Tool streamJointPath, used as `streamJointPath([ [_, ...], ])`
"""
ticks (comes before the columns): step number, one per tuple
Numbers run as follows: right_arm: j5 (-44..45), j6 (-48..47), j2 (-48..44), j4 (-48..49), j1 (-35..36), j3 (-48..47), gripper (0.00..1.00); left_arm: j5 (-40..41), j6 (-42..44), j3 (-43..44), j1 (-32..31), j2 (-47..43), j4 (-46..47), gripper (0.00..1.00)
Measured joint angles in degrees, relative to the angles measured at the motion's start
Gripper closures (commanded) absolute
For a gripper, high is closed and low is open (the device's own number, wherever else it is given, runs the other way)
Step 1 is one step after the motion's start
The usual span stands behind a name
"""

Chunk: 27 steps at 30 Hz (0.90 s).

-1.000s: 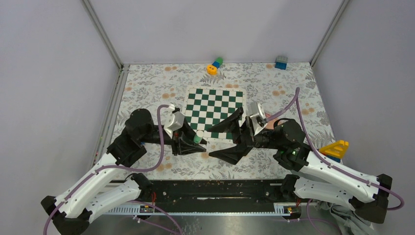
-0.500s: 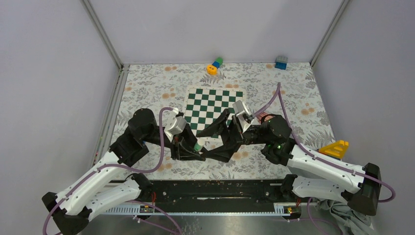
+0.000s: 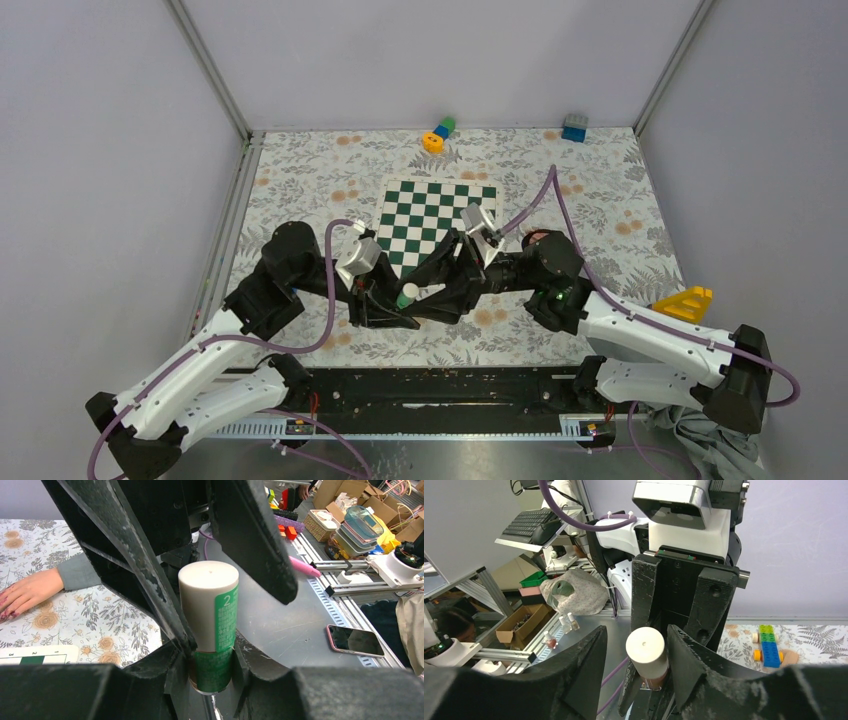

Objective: Paint the nails
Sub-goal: Screw the nail polish bottle.

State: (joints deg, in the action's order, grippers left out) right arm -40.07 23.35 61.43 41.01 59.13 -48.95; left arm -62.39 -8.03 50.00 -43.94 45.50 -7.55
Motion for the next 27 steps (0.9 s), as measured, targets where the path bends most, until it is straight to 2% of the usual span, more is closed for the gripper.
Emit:
streamJointPath([
  [1, -0.1, 0.1, 0.3, 0.0, 0.0, 0.0, 0.52, 0.0, 0.0, 0.0, 0.0, 0.0, 0.0, 1.00],
  [5, 0.1, 0.1, 0.7, -0.5, -0.1, -0.1, 0.79, 0.0, 0.0, 0.0, -0.2, 0.0, 0.0, 1.00],
  [10, 0.6, -1.4, 0.7, -1.2, -0.3, -0.4, 0.98, 1.9, -1.0, 0.0, -0.3, -0.1, -0.1, 1.00],
  [19, 6.9, -2.1, 0.8, -3.5, -0.8, -0.5, 1.00, 12.3, -0.7, -0.6, 0.0, -2.0, -2.0, 1.00],
  [27, 19.2, 0.8, 5.2, -5.9, -1.0, -1.8, 1.00, 28.4, -0.1, -1.0, 0.9, -2.7, -7.0, 1.00],
])
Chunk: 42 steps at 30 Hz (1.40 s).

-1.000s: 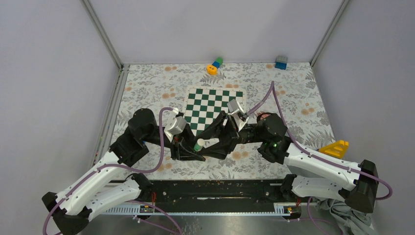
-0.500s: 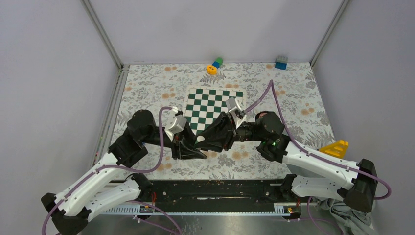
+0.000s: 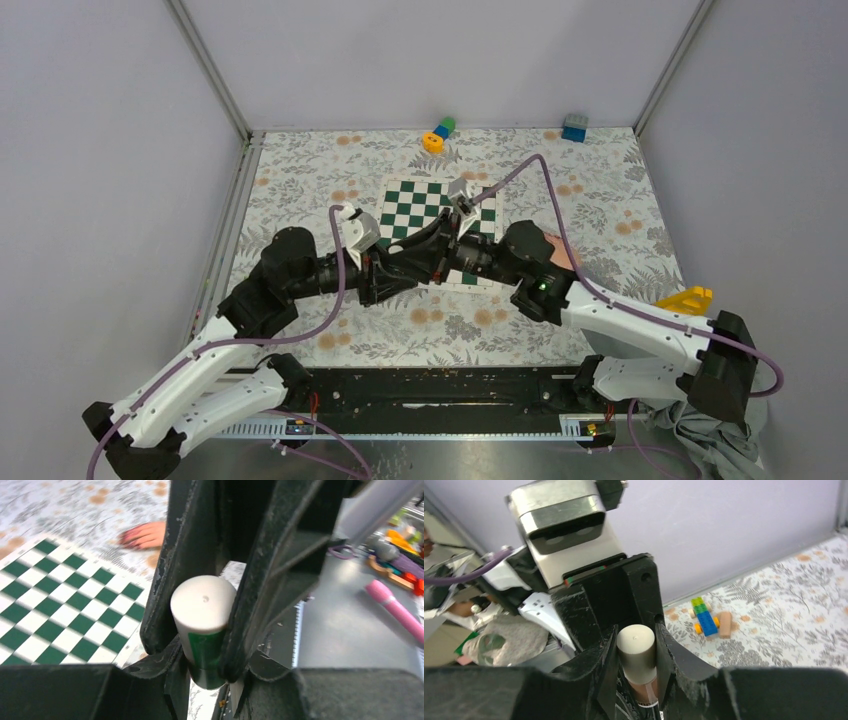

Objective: Paint the nails
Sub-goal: Screw the nail polish bottle.

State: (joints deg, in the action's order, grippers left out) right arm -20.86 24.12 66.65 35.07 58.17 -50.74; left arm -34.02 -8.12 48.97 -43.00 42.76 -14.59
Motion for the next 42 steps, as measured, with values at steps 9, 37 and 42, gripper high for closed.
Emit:
streamJointPath([
  [9, 11.1, 4.7, 8.0, -9.9, 0.5, -6.8, 1.00, 17.7, 0.0, -2.2, 0.3, 0.0, -4.0, 1.00],
  [37, 11.9, -0.9, -13.3, -26.6, -6.6, -7.8, 0.18, 5.8, 7.8, -2.7, -0.3, 2.3, 1.4, 1.00],
  [42, -5.1, -6.1, -15.0, -25.0, -7.0, -7.8, 0.19, -4.9, 7.0, -2.6, -0.9, 4.6, 1.9, 1.00],
])
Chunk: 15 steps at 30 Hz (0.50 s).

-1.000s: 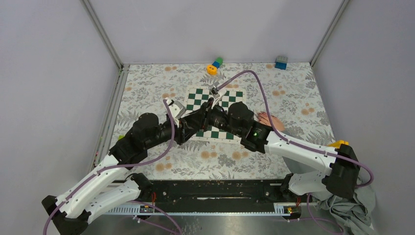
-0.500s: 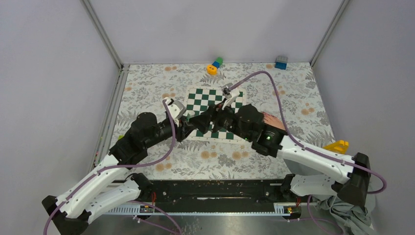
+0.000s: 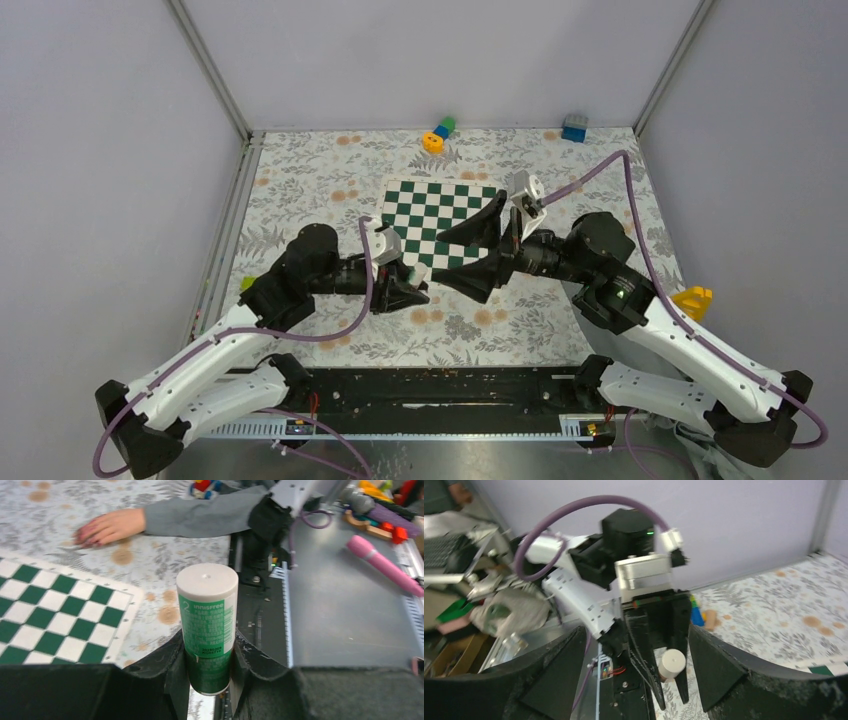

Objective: Paint the nails
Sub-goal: Screw the nail polish bottle.

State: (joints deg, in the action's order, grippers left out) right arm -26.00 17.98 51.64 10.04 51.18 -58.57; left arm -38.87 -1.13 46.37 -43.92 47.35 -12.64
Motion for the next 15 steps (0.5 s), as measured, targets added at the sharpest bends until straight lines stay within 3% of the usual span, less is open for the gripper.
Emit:
streamJointPath([
  [8, -13.1, -0.2, 0.0, 5.2, 0.0, 3.2, 0.22, -12.0, -4.9, 0.0, -1.0, 0.9, 4.7, 1.00],
  [15, -15.9, -0.2, 2.4, 2.9, 0.0, 2.8, 0.25, -18.0, -9.4, 0.0, -1.0, 0.9, 10.0, 1.00],
])
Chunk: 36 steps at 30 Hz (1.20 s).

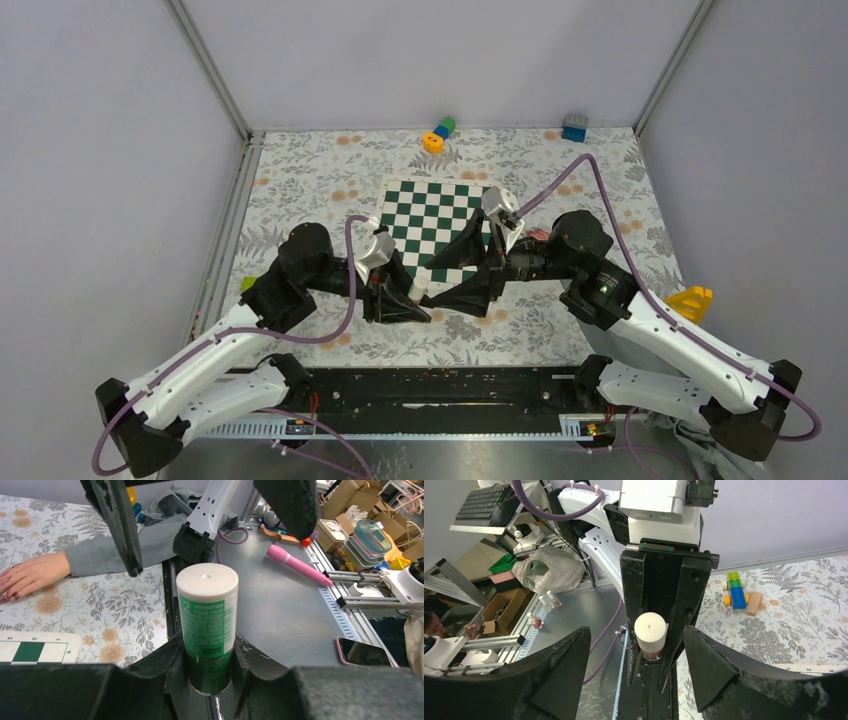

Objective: Paint the nails
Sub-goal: Screw the nail polish bottle.

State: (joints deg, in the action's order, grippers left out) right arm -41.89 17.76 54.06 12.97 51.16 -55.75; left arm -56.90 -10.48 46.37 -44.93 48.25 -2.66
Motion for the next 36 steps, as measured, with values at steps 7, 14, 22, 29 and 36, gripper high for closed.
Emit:
streamJointPath([
  [7, -1.4, 0.0, 0.5, -1.0, 0.0, -0.4, 0.28, -1.7, -1.6, 0.0, 0.0, 0.0, 1.9, 1.00],
  [14, -2.3, 1.6, 2.3, 2.7, 0.0, -0.3, 0.44, -2.1, -2.3, 0.0, 0.0, 0.5, 2.8, 1.00],
  [22, -2.5, 1.6, 5.2, 2.8, 0.7, -0.3, 0.59, -2.0, -2.2, 0.0, 0.0, 0.7, 2.6, 1.00],
  [29, -2.7, 1.3, 5.9, 2.7, 0.8, -0.3, 1.00, -0.5, -1.8, 0.0, 0.0, 0.6, 1.6, 1.00],
  [36, 1.7, 1.0, 6.3, 1.4, 0.8, -0.3, 1.00, 9.2, 1.0, 0.1, -0.6, -1.2, -3.0, 1.00],
])
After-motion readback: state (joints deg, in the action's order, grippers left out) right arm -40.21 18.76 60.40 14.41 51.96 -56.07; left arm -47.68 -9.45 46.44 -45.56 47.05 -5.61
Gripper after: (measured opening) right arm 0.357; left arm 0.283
